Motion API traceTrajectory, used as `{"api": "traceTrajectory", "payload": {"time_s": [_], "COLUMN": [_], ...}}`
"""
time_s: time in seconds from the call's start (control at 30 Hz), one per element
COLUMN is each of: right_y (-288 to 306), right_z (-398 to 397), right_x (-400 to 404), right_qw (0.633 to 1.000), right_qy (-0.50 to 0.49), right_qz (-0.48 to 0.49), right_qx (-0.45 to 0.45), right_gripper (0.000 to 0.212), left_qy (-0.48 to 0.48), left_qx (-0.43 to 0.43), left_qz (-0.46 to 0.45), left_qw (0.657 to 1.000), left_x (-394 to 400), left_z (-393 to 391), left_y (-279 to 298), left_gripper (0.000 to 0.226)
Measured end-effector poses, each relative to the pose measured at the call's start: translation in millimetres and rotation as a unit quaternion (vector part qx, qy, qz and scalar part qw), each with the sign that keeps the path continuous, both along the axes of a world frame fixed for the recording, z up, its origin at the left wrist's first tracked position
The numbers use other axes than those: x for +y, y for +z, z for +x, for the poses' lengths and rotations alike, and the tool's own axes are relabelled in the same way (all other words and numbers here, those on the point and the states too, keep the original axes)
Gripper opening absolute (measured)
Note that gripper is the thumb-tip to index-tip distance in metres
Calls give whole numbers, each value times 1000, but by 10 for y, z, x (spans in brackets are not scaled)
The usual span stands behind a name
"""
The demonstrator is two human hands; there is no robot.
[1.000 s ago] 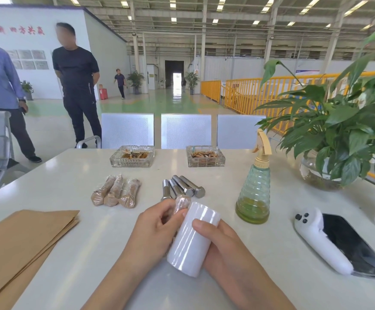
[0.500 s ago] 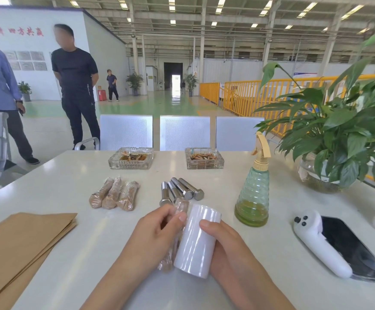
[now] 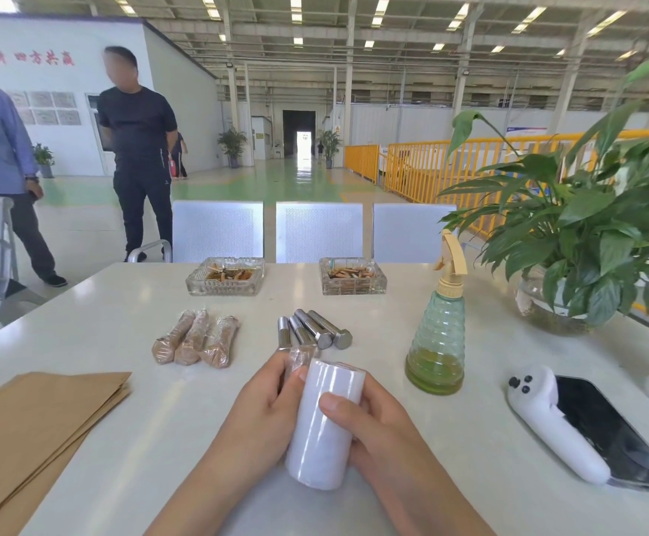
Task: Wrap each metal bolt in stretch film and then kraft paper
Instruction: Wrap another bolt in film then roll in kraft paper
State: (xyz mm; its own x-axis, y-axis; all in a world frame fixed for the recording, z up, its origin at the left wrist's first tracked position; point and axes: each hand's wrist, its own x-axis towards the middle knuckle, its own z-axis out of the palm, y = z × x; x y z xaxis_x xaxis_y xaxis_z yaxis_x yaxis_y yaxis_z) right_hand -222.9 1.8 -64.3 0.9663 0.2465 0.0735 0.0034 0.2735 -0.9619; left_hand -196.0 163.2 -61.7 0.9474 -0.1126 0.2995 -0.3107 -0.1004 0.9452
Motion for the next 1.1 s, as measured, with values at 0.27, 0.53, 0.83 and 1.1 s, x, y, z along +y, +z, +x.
{"api": "traceTrajectory", "payload": {"time_s": [0.27,0.53,0.83,1.1], "right_y": [-33,-73,-40,-61], "right_z": [31,20,-15,-27], "right_x": [-8,9,18,46], "right_qw": [1000,999,997,983], "right_qy": [0,-20,-14,-65], "right_qz": [-1,-45,-63,-103], "right_qx": [-13,-14,-51,-134], "right_gripper": [43,55,50,44], "left_qy": [39,100,5,8], "left_qx": [-53,-90,10,32], "left_qz": [54,113,-25,-45], "left_qw": [996,984,1000,998], "left_x": [19,-10,34,5], "left_z": [4,-1,-52,-93], "left_y": [-31,-26,109,223], "left_gripper": [25,18,59,53]}}
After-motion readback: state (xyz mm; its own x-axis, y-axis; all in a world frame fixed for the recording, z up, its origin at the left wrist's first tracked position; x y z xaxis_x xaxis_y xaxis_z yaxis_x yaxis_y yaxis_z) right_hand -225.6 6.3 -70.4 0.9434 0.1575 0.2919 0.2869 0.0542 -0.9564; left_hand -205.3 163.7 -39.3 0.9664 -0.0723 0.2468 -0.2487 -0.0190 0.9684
